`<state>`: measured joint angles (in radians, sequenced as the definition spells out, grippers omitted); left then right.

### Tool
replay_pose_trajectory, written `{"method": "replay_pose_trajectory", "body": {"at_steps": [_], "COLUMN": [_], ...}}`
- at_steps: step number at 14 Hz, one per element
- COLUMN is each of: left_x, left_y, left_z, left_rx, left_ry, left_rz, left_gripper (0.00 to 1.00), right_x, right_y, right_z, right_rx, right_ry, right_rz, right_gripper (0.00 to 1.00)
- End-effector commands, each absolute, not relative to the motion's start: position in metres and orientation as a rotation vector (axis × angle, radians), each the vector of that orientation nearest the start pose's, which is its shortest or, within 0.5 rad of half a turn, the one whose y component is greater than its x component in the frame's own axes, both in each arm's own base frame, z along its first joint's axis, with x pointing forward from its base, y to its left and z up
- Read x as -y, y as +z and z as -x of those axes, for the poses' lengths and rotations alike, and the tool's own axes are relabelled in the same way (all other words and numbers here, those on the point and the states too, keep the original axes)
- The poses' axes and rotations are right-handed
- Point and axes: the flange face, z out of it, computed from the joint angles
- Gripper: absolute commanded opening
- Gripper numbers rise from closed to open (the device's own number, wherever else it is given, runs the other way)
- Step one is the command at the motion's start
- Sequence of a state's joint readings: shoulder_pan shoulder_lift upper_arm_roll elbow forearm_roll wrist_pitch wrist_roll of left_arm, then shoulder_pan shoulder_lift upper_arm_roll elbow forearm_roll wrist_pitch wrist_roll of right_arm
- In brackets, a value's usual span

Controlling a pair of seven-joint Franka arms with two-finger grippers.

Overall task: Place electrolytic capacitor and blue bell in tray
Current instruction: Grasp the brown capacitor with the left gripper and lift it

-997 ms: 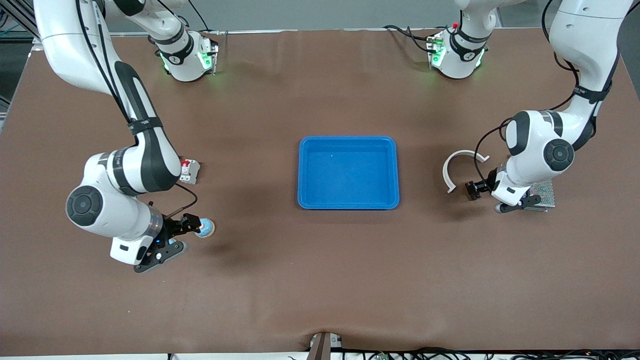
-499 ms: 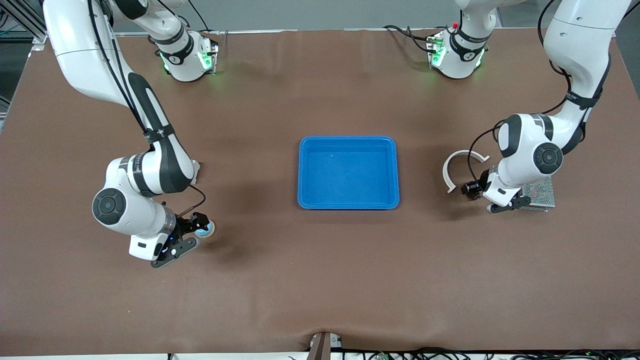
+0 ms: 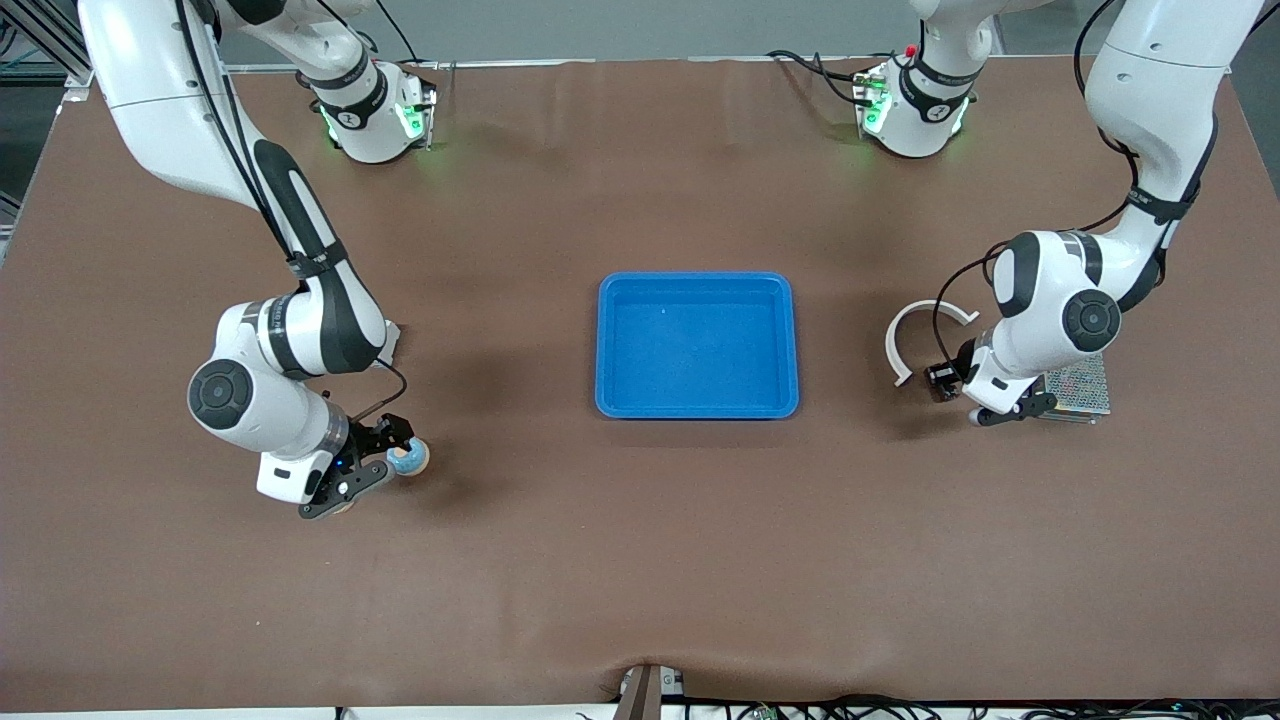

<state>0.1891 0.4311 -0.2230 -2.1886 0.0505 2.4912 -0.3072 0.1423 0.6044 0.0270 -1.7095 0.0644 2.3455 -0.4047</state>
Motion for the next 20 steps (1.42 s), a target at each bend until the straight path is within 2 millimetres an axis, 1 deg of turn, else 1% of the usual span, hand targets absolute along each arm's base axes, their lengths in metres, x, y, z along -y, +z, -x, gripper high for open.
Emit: {"method": "replay_pose_trajectory", "body": {"at_steps": [1, 3, 4, 5, 6, 7, 8, 9, 11, 12, 14, 16, 18, 20], "left_x": [0.021, 0.022, 0.023, 0.03, 0.04, 0.054, 0.073, 0.099, 0.149, 0.174, 0.215, 0.245, 0.272, 0.298], "left_y": [0.183, 0.196, 0.207, 0.216, 0.23, 0.245, 0.258, 0.268, 0.284, 0.287, 0.289, 0.288, 0.281, 0.27], "left_z": [-0.546, -0.549, -0.552, -0.553, -0.556, -0.56, -0.563, -0.565, -0.561, -0.555, -0.541, -0.527, -0.51, -0.497], "left_rx": [0.406, 0.396, 0.393, 0.374, 0.347, 0.333, 0.348, 0.37, 0.402, 0.388, 0.346, 0.273, 0.29, 0.313], "left_ry": [0.176, 0.147, 0.12, 0.107, 0.095, 0.103, 0.118, 0.13, 0.14, 0.144, 0.158, 0.169, 0.201, 0.225], "left_rz": [3.157, 3.157, 3.157, 3.161, 3.167, 3.168, 3.169, 3.174, 3.19, 3.199, 3.215, 3.216, 3.201, 3.195], "left_gripper": [0.0, 0.0, 0.0, 0.0, 0.0, 0.0, 0.0, 0.0, 0.0, 0.0, 0.0, 0.0, 0.0, 0.0], "right_x": [-0.114, -0.115, -0.117, -0.119, -0.123, -0.125, -0.125, -0.125, -0.125, -0.124, -0.123, -0.123, -0.123, -0.123], "right_y": [0.244, 0.244, 0.242, 0.242, 0.241, 0.236, 0.233, 0.227, 0.225, 0.222, 0.22, 0.214, 0.205, 0.202], "right_z": [-0.657, -0.658, -0.658, -0.659, -0.659, -0.658, -0.659, -0.659, -0.658, -0.656, -0.655, -0.653, -0.652, -0.652], "right_rx": [0.828, 0.833, 0.838, 0.843, 0.852, 0.856, 0.855, 0.858, 0.865, 0.876, 0.887, 0.889, 0.89, 0.887], "right_ry": [-0.071, -0.094, -0.097, -0.108, -0.119, -0.122, -0.129, -0.126, -0.119, -0.108, -0.103, -0.089, -0.075, -0.073], "right_rz": [2.968, 2.97, 2.968, 2.968, 2.966, 2.965, 2.966, 2.966, 2.966, 2.963, 2.96, 2.959, 2.959, 2.958], "right_gripper": [1.0, 1.0, 1.0, 1.0, 1.0, 1.0, 1.0, 1.0, 1.0, 1.0, 1.0, 1.0, 1.0, 1.0]}}
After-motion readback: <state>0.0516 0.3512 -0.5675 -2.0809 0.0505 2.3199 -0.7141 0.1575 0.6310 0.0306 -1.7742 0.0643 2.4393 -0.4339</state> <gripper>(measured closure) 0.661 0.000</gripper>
